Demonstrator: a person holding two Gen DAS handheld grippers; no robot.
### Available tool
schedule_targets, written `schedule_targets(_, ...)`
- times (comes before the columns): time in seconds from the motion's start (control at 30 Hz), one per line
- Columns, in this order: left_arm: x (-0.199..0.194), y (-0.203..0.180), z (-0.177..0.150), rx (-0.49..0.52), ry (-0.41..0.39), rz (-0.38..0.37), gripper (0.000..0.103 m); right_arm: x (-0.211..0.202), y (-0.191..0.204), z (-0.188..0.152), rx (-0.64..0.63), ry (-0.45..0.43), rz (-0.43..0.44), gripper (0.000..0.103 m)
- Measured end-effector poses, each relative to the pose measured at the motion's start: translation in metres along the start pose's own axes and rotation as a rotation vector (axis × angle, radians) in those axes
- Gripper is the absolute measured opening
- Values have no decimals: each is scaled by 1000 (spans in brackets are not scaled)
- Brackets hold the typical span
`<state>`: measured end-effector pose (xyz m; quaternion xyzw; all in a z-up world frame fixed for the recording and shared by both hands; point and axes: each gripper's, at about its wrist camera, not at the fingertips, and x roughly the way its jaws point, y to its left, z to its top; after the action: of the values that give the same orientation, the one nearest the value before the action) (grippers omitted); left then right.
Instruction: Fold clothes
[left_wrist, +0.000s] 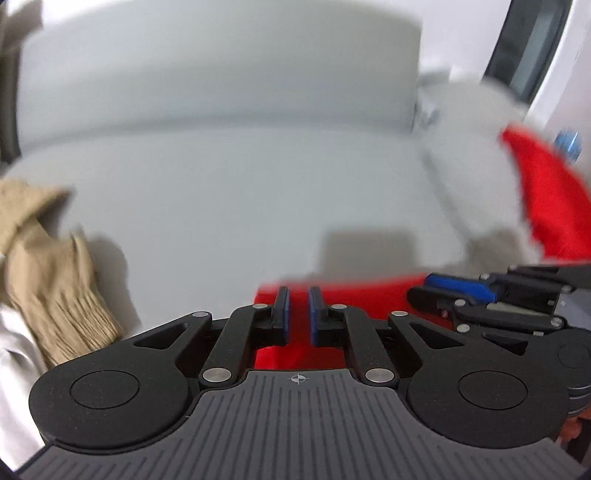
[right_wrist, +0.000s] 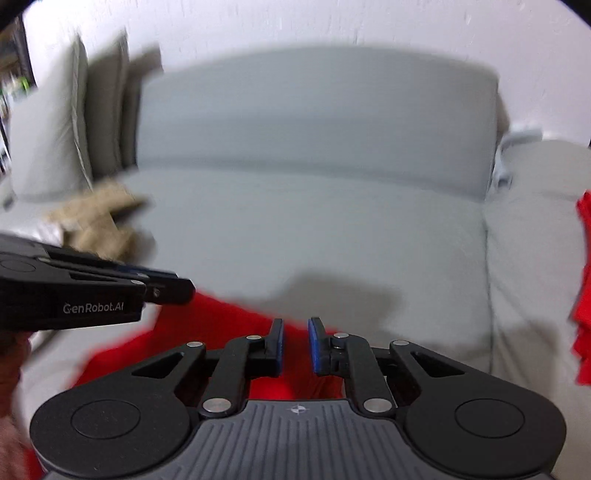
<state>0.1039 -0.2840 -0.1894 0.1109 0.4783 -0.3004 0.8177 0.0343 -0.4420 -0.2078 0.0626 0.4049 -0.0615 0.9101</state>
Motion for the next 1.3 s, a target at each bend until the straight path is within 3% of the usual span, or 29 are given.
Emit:
schedule_targets(0.23,-9,2,7,4,6,-4,11,2,0,11,-28,35,0,3)
schedule_targets(0.27,-14,2,9,8,6,-3,11,-7,-1,15,-12,23,3,4)
schedule_targets(0.33,-44,3,10,-8,-41,-11,12,-26,-2,23,19,-4,12,17)
schedule_targets(0.43,-86,0,-6,-46,-97,-54,12,-70,1,17,63,-62,64,18)
schedule_targets(0.57,-125,-16,-45,-71,-96,-99,12,-113,26,-14,39,-35,116,18)
schedule_targets(0.67,-131,-28,-69,-68,-60,-103,12,-128,41,-34,4,-20,130,18)
schedule_targets(0.73,-128,-39,-94,-34,-6,-103,12,-125,46,-45,-6,24,123,18)
schedule_targets(0.87,-113,-52,-116,46,28,-75,12,-119,56,-67,-25,113,111,18)
schedule_targets(1.07,-103,-59,-106,99,97,-53,13,-106,53,-71,13,193,119,17)
schedule_targets(1.17,-118,-60,-106,91,98,-17,20,-120,50,-66,84,192,121,23)
schedule_targets(1.2,-127,-59,-109,84,78,-10,31,-127,49,-65,111,185,123,29)
schedule_targets(1.3,-147,-58,-117,76,40,-2,33,-153,50,-69,121,140,155,29)
